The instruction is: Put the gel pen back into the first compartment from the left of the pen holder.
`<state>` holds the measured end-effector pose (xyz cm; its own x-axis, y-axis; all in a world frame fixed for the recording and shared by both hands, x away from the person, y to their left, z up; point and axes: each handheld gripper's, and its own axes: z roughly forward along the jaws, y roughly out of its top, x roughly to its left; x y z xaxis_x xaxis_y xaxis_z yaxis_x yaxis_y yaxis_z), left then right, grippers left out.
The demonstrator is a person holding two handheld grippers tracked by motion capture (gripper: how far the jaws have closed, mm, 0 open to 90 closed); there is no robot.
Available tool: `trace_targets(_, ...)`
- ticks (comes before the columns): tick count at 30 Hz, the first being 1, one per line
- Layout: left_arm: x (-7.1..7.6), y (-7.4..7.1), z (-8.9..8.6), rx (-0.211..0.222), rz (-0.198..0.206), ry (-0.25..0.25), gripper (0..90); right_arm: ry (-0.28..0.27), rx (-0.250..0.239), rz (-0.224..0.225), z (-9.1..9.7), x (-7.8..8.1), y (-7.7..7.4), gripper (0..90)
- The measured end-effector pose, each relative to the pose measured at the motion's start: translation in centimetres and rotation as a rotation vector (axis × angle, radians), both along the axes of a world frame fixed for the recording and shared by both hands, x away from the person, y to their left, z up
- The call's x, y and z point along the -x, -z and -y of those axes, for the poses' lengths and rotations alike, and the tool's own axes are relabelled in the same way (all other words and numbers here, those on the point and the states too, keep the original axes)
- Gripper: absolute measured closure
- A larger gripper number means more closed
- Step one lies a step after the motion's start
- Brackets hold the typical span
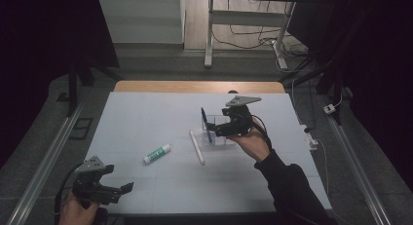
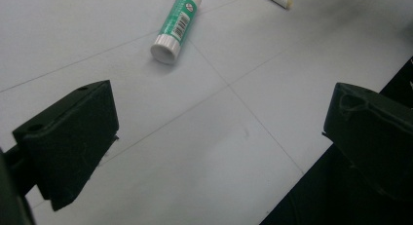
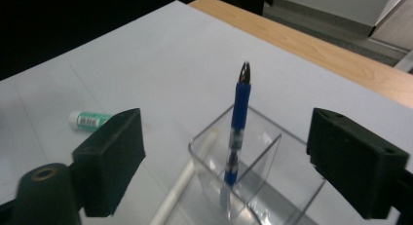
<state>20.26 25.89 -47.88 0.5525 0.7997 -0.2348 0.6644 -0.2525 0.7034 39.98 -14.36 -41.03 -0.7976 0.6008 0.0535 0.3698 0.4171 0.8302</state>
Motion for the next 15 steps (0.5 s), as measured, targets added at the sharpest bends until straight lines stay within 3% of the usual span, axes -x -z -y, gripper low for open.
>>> trace_targets(15,0.0,0.0,0.1,-0.003,0.002,0.003,0.0,0.009,0.069,-0.001,3.6,3.2,0.4,0.2)
